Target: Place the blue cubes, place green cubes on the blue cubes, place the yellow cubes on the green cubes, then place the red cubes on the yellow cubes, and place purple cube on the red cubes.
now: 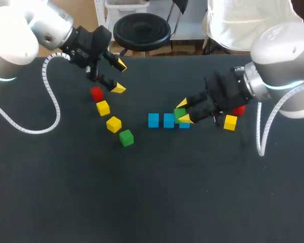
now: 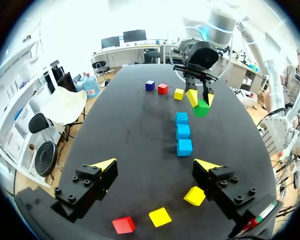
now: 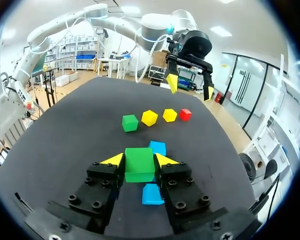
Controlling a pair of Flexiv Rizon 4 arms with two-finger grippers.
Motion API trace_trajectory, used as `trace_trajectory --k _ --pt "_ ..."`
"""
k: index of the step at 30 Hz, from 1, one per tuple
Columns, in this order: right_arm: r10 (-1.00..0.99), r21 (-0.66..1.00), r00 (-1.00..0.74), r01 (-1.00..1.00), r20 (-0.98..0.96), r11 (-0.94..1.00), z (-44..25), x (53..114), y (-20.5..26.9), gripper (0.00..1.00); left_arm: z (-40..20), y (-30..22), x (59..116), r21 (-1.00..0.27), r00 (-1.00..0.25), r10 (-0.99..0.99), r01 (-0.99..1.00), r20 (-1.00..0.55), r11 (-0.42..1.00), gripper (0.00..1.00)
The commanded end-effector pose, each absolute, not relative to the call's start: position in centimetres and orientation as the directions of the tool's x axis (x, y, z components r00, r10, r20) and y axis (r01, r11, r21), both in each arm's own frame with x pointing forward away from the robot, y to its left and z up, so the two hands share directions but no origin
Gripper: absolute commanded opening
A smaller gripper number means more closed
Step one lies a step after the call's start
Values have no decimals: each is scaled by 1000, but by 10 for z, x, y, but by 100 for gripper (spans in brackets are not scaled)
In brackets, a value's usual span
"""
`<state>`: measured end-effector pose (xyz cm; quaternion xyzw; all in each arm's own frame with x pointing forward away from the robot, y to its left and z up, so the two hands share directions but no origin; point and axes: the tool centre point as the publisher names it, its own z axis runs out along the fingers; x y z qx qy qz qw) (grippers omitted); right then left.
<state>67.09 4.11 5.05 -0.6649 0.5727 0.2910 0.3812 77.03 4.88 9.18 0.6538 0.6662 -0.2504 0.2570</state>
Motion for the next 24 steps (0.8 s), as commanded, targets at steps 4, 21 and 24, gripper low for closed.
trace_trajectory --k 4,21,24 --pt "-532 -206 194 -978 -825 -37 44 674 41 0 91 49 771 4 -10 741 1000 -671 17 100" --pt "-566 -154 139 -988 -813 -22 42 677 43 0 91 49 771 4 -10 741 1000 -671 17 100" --pt "-568 -145 126 -989 -814 -11 40 676 42 0 91 49 771 4 -10 741 1000 -671 17 100"
